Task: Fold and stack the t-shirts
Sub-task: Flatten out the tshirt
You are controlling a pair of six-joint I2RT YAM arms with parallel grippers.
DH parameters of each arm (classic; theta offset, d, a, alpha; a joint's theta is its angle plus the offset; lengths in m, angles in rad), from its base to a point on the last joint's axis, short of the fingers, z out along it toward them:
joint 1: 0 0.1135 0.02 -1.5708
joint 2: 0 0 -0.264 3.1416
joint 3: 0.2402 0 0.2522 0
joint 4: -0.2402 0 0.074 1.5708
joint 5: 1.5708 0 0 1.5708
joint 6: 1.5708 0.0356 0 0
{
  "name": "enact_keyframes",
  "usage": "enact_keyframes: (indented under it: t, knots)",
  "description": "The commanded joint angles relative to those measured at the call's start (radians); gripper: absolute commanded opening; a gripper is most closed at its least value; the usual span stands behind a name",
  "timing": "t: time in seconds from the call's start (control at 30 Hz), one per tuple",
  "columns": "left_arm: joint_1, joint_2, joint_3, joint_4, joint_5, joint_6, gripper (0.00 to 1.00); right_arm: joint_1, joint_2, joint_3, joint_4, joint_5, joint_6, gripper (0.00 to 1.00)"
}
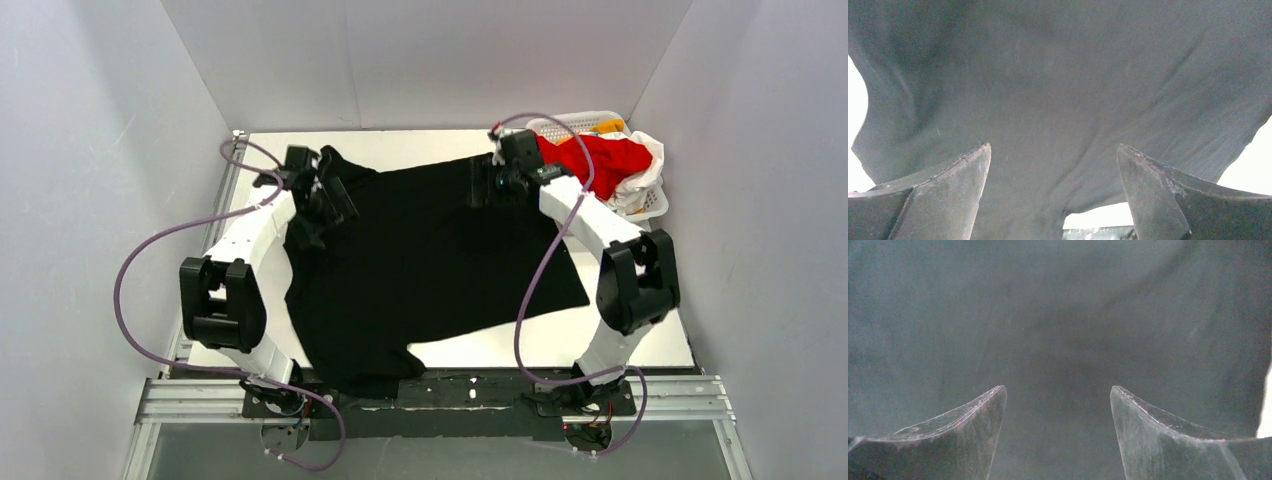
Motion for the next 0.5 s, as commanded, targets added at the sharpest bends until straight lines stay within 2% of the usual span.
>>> enact_keyframes:
  t: [0.0,0.07,0.17,0.47]
  knots:
    - [-0.024,-0.073,-0.263,-0.041,0.119,-0.088,0.98,0.017,-0.167,-0.270,0.040,-0.045,0.123,0.84]
    - [-0.025,-0.085,-0.335,-0.025,0.096,-0.096,0.98,0.019,-0.220,-0.389,0.093,-0.083,0.153,0.84]
    - [-0.024,-0.051,-0.345,-0.050,0.045,-0.079,0.98,0.019,-0.224,-0.475,0.113,-0.102,0.160,0.84]
    - [0.097,0.214,-0.185,-0.149,0.045,-0.107,0.98,0.017,-0.071,-0.443,0.120,-0.139,0.208,0.84]
